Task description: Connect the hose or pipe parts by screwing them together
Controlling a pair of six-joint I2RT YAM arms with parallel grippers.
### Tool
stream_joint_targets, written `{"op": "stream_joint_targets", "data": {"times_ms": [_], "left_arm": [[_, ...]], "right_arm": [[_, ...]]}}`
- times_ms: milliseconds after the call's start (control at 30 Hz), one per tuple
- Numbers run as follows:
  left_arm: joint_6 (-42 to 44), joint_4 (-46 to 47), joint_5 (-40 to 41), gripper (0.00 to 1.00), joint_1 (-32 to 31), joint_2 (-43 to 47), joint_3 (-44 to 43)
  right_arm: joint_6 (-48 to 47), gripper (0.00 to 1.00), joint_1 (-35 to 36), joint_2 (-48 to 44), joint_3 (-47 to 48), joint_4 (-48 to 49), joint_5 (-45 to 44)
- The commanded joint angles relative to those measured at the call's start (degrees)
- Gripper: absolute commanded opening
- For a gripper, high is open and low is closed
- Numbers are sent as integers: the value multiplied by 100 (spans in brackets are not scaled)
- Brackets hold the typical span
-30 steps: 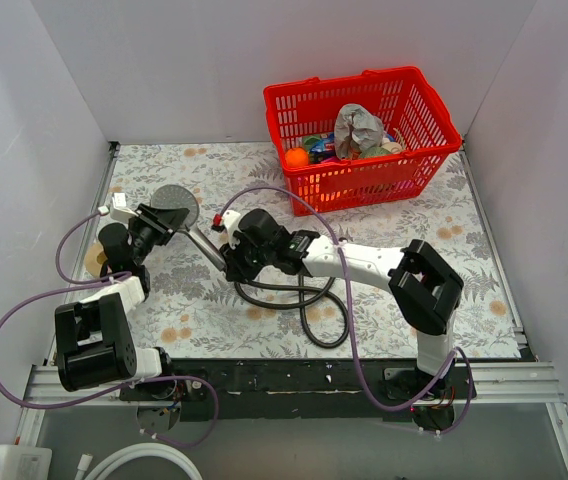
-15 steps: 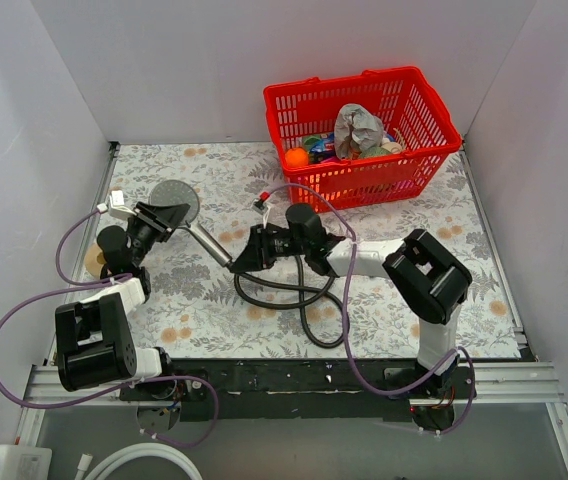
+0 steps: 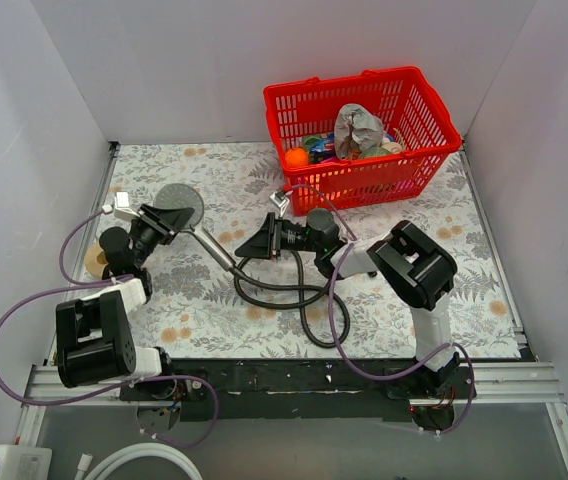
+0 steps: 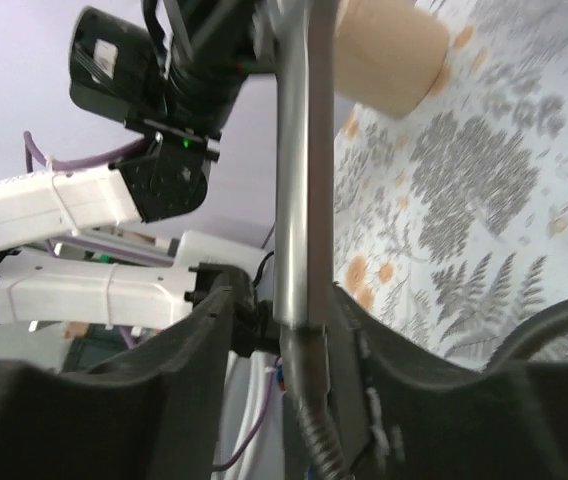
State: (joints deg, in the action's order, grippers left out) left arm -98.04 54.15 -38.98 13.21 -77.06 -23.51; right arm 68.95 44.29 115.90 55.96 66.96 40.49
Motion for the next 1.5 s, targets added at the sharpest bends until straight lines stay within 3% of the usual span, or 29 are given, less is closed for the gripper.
{"op": "stream_joint_targets", "data": {"times_ms": [0,100,133,167,200,233,300,433,733,1100,1200,1300,1367,1400,1467], "left_arm": [[364,-150,-584,0,-144,-151,101],[417,-194,-523,0,-144,-239,22],[452,-229,-488,0,-144,-231,-4],[487,-238,-418,0,-144,-231,-13],[522,-308,-382,0,-144,-222,-31],[540,-352,-330,0,-144,-213,-49],[654,-545,-94,0,-143,-187,-101],[681,-765,259,0,-144,-231,-224],[576,-977,277,0,-144,-196,-286],[453,-959,58,0,-135,-55,-216],[400,-880,14,0,-135,-55,-172],[391,-827,-13,0,-144,-55,-128],[391,-818,-31,0,-144,-46,-119],[391,-792,-48,0,-144,-46,-119],[382,-722,-66,0,-144,-29,-102]], "right_arm": [[-781,57,-245,-620,72,102,-490],[-1749,70,-368,-1059,283,-1883,-603],[-2493,78,-369,-1165,405,-2549,-691],[-3014,79,-369,-1331,772,-3191,-987],[-3463,80,-351,-1385,1063,-4651,-1182],[-4381,81,-264,-1446,1274,-5231,-1410],[-5125,81,-97,-1666,1785,-6538,-2262],[-6295,80,569,-1877,2269,-7817,-3309],[-7264,72,2046,-1764,2155,-8296,-4523],[-7431,65,2365,-788,2841,-8358,-5367],[-7370,56,2365,-674,2911,-8190,-5359],[-7255,41,2365,-560,3060,-8067,-5227],[-7133,19,2347,-481,3139,-8084,-5113],[-7054,2,2304,-454,3218,-8093,-5043],[-6930,1,2242,-480,3228,-7989,-4763]]}}
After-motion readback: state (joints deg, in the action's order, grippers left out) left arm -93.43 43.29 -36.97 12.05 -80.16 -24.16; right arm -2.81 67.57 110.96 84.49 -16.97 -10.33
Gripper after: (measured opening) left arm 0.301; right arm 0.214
